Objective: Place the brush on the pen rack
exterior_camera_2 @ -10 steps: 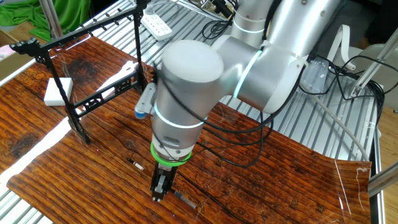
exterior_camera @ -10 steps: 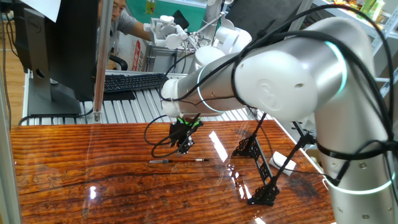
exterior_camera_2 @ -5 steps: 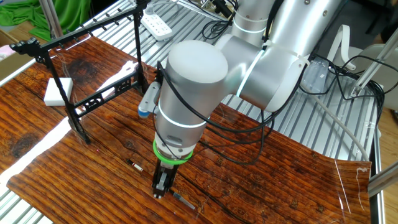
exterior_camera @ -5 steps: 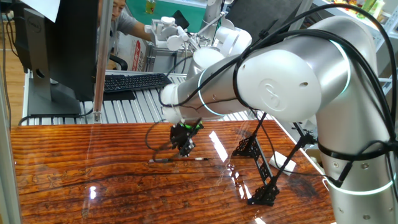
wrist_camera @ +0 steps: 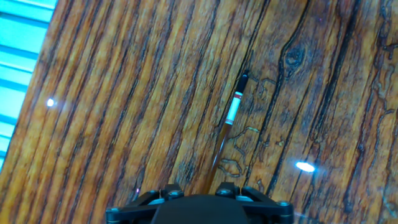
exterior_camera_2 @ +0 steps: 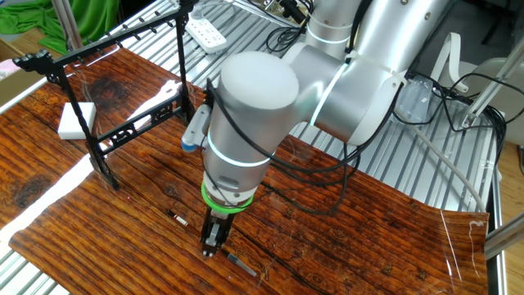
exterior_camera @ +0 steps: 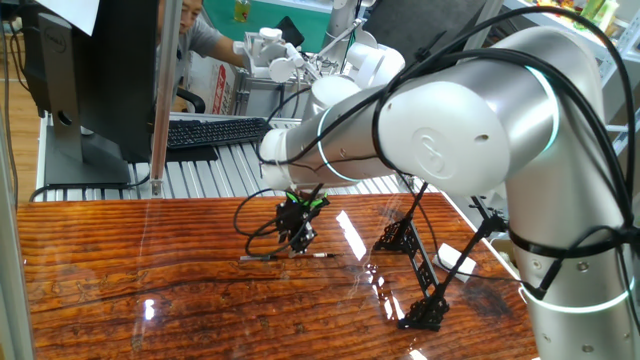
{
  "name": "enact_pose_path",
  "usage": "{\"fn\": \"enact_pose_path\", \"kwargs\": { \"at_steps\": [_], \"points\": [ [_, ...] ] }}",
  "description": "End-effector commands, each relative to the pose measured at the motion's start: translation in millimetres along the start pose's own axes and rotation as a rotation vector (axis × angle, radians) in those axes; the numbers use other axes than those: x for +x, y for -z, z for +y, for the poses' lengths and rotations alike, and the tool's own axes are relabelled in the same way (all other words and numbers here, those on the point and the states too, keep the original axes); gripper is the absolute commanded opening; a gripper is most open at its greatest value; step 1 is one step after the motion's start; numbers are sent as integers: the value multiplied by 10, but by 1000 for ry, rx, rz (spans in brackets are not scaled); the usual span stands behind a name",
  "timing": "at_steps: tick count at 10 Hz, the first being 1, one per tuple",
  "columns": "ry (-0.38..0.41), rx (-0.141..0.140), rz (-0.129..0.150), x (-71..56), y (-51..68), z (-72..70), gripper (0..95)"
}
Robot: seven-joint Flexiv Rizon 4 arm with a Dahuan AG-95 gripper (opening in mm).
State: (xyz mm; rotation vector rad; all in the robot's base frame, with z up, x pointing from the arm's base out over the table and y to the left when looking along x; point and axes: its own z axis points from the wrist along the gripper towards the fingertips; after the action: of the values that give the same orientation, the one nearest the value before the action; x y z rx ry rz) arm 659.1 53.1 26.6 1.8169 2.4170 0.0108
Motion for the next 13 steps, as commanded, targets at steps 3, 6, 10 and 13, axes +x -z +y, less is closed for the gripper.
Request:
{"fn": "enact_pose_path", "kwargs": {
  "at_steps": [3, 6, 10, 13],
  "points": [
    [-5, 4, -3, 7, -72, -15, 380],
    [-6, 2, -8, 20, -126, -27, 380],
    [-3, 1, -8, 30, -170, -38, 380],
    [4, 0, -11, 34, -193, -45, 380]
  ]
}}
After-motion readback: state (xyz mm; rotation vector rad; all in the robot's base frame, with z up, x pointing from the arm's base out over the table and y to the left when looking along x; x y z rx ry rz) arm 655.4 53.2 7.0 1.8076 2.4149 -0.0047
